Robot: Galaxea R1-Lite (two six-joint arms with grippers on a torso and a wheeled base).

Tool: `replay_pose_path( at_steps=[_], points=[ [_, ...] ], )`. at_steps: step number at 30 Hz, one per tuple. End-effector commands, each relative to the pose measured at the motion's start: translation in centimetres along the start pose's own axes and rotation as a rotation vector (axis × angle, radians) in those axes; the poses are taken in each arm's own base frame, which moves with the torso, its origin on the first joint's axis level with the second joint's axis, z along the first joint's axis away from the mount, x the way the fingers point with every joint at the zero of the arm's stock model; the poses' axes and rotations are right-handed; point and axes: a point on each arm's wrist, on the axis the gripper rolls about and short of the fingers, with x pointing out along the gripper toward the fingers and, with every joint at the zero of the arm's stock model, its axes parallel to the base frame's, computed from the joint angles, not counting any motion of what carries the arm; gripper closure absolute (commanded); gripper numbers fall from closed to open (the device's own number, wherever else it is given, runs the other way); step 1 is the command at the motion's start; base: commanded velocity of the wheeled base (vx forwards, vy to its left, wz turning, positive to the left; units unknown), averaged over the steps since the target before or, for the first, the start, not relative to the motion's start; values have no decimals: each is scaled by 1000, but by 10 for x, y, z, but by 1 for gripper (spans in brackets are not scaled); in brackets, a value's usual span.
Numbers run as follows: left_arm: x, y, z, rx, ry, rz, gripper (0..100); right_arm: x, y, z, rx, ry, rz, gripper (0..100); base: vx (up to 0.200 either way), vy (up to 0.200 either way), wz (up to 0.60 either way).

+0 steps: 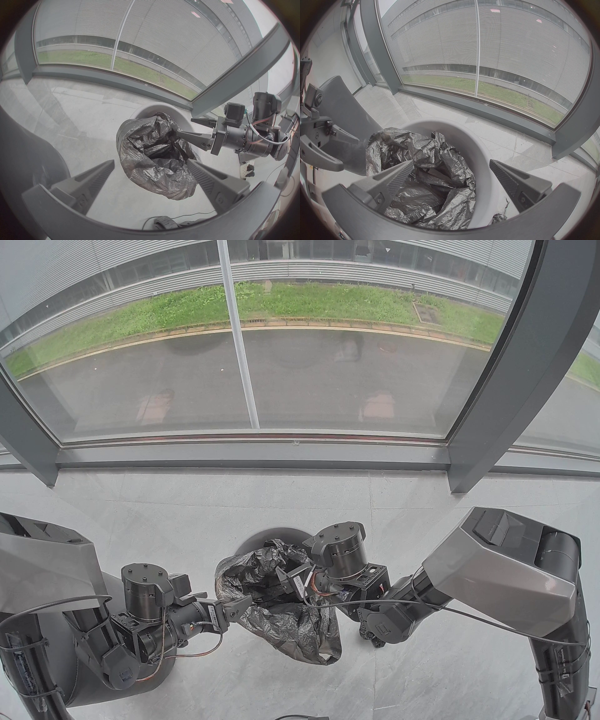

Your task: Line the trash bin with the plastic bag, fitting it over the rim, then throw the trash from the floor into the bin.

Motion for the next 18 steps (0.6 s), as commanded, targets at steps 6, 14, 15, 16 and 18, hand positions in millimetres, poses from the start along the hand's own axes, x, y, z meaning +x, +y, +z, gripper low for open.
replay_pose_path(
  at_steps=[6,14,15,16,18],
  points=[
    [22,15,3,106,-39,110,0,0,1,0,-1,-1,1,0,0,0,0],
    [37,27,1,144,-27,137,0,0,1,0,0,-4,1,0,0,0,0],
    [38,27,1,144,-29,136,0,1,1,0,0,-2,1,0,0,0,0],
    [40,28,0,146,-23,139,0,1,1,-1,0,-2,1,0,0,0,0],
    [42,29,-1,145,-22,141,0,2,1,-1,0,-2,1,0,0,0,0]
  ],
)
